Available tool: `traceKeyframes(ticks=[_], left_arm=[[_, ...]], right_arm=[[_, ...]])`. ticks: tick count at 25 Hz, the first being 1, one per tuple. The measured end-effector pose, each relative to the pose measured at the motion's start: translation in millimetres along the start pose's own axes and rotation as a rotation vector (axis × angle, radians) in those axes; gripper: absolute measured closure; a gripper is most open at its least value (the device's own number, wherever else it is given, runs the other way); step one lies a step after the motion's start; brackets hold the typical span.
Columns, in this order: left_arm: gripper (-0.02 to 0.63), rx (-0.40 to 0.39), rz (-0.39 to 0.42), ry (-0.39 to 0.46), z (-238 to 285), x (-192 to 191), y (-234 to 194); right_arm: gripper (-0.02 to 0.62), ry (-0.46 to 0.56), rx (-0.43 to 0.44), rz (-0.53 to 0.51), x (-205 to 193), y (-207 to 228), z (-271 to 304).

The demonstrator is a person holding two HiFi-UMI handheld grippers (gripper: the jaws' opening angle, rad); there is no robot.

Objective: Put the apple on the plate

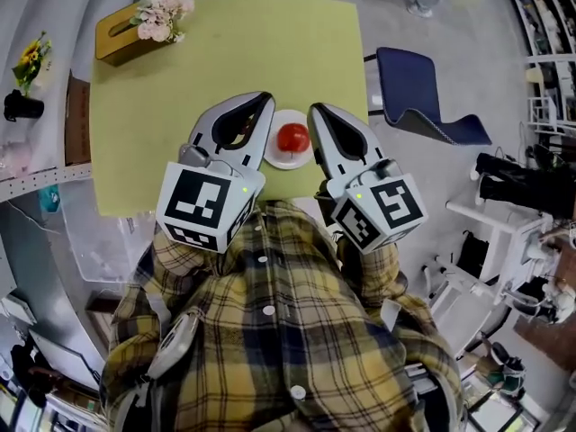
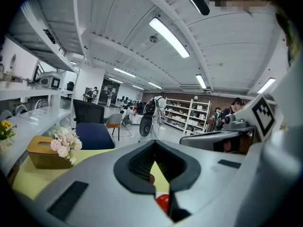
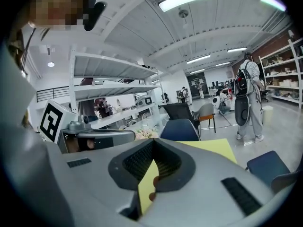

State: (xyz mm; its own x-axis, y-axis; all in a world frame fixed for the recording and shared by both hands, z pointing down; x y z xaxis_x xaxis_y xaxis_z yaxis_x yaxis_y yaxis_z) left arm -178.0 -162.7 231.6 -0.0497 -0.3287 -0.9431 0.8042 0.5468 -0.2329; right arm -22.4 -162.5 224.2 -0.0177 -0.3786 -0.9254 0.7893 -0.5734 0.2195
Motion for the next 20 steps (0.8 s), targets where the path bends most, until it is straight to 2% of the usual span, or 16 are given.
traceKeyframes(ticks=[20], left_arm=[[0.600,-0.033,0.005,-0.006,6.4,-4.2,-5.1]], right_arm=[[0.598,-0.013,-0.038,-0.030,-5.5,2.3,4.2]])
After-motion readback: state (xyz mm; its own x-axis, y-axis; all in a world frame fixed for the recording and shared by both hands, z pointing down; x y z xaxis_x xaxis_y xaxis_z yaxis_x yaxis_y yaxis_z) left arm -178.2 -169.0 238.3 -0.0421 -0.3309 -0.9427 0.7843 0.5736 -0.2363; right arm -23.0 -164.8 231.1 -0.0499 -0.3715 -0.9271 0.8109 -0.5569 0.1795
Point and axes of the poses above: the fingertips, and each gripper's own axes: z forward along the fingers, y to its right, x out of its top, the point moved 8 cm from there along -z, backward along the fingers
